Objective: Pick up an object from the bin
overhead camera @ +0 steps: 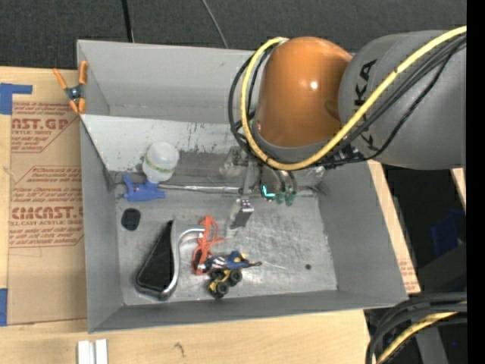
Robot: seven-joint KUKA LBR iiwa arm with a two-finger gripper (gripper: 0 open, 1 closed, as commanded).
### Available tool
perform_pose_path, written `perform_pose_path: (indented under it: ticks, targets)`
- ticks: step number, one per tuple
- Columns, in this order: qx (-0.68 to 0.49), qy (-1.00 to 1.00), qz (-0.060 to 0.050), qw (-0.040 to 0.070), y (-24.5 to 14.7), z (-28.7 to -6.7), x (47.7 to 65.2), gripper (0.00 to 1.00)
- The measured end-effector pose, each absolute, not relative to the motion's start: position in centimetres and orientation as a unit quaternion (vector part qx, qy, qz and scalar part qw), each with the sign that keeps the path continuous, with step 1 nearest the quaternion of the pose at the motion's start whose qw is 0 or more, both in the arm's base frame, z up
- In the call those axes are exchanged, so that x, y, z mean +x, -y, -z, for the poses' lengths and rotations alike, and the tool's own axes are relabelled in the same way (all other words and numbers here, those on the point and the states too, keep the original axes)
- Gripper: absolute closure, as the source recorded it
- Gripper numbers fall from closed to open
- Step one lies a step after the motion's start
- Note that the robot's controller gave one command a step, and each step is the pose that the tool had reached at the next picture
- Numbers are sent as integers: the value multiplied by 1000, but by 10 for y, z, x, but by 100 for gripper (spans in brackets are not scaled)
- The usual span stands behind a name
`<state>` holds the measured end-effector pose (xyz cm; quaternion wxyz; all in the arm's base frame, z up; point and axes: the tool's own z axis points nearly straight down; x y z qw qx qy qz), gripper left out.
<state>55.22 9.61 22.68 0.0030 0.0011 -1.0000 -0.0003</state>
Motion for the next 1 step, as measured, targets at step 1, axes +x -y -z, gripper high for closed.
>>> perform_pose_path:
  ticks: [1]
  targets:
    - [0,1000,1,-1,-96,-231,554,0]
